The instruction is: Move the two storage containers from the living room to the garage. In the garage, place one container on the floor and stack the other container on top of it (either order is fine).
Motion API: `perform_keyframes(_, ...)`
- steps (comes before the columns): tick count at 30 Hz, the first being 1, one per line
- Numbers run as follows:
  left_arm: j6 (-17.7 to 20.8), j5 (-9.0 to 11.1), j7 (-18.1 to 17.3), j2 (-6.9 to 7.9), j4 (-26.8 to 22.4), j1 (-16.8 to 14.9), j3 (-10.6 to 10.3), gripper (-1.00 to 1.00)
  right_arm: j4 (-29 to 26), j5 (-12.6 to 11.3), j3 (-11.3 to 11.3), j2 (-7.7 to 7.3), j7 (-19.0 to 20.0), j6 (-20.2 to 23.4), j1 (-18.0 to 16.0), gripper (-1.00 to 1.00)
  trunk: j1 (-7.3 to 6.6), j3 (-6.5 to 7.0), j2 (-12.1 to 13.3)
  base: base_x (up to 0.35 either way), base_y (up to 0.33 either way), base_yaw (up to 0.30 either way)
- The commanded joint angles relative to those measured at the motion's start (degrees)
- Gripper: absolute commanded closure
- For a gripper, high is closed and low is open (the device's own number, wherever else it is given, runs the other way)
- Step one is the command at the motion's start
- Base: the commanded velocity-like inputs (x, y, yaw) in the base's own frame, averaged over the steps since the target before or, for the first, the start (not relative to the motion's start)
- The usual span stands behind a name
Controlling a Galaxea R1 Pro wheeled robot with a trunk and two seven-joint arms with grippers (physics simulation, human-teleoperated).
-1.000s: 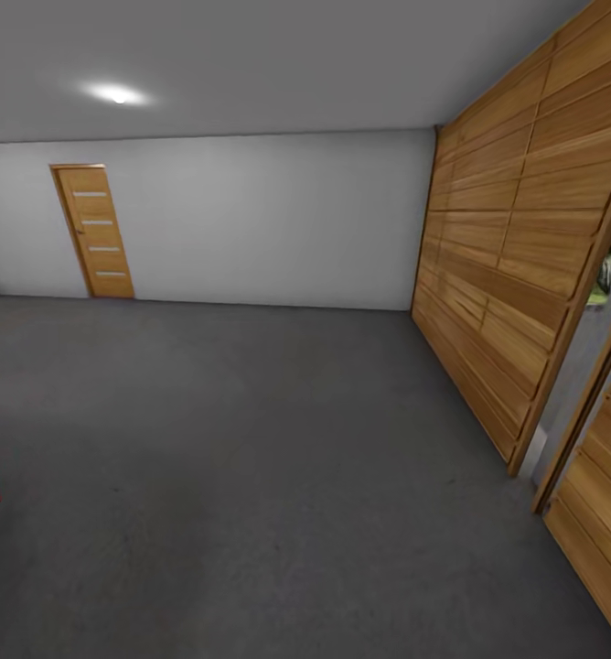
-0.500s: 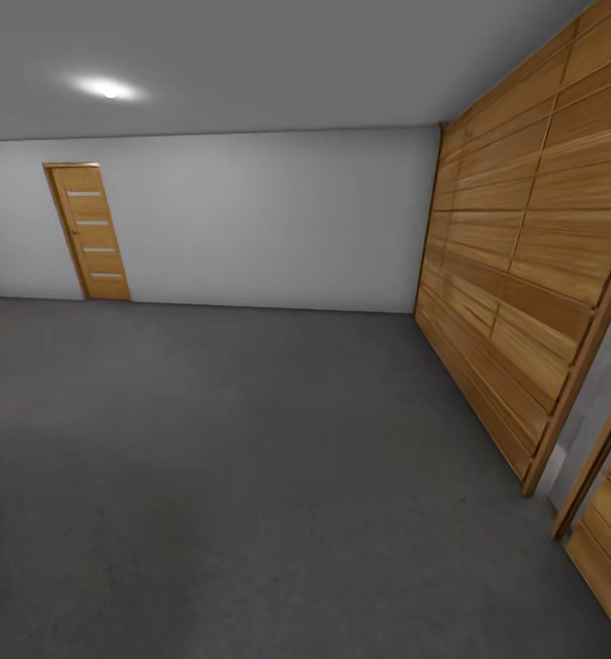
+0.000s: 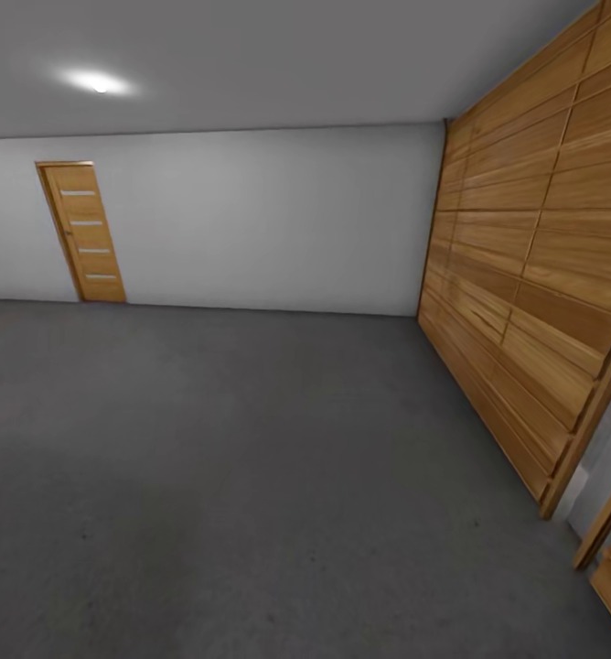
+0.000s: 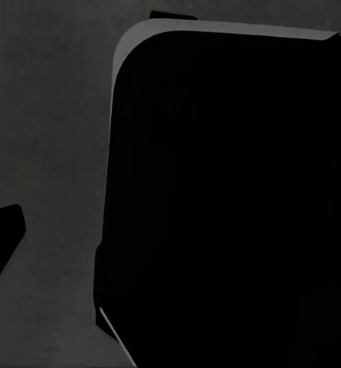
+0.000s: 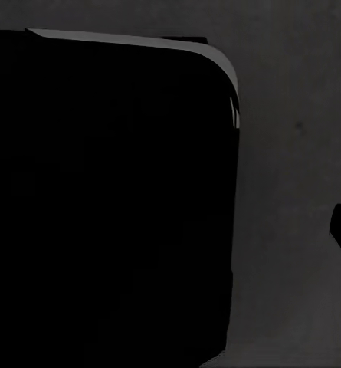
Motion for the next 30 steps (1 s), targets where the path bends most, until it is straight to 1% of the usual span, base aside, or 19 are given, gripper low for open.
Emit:
perform_keyframes(1,-0.1,0.5,0.0,-0.01,0.0,0.0,0.0,-1.0,0.1,0.1,0.0,-0.02,0.0,-0.3,0.0,-1.0,0.04,-0.04,0.0,0.326,0.0,0.0)
perform_keyframes(10,-0.2,0.4,0.0,-0.01,0.0,0.0,0.0,-1.0,0.1,0.0,0.0,0.2,0.0,-0.3,0.0,-1.0,0.04,-0.04,0.0,0.326,0.0,0.009)
perform_keyframes(16,-0.2,0.4,0.0,-0.01,0.0,0.0,0.0,-1.0,0.1,0.1,0.0,0.07,-0.2,-0.3,0.0,-1.0,0.04,-0.04,0.0,0.326,0.0,0.223)
perform_keyframes(30,-0.2,0.4,0.0,0.06,-0.1,0.0,0.1,-1.0,0.1,0.0,-0.1,0.11,-0.2,-0.6,0.0,-1.0,0.04,-0.04,0.0,0.326,0.0,0.271)
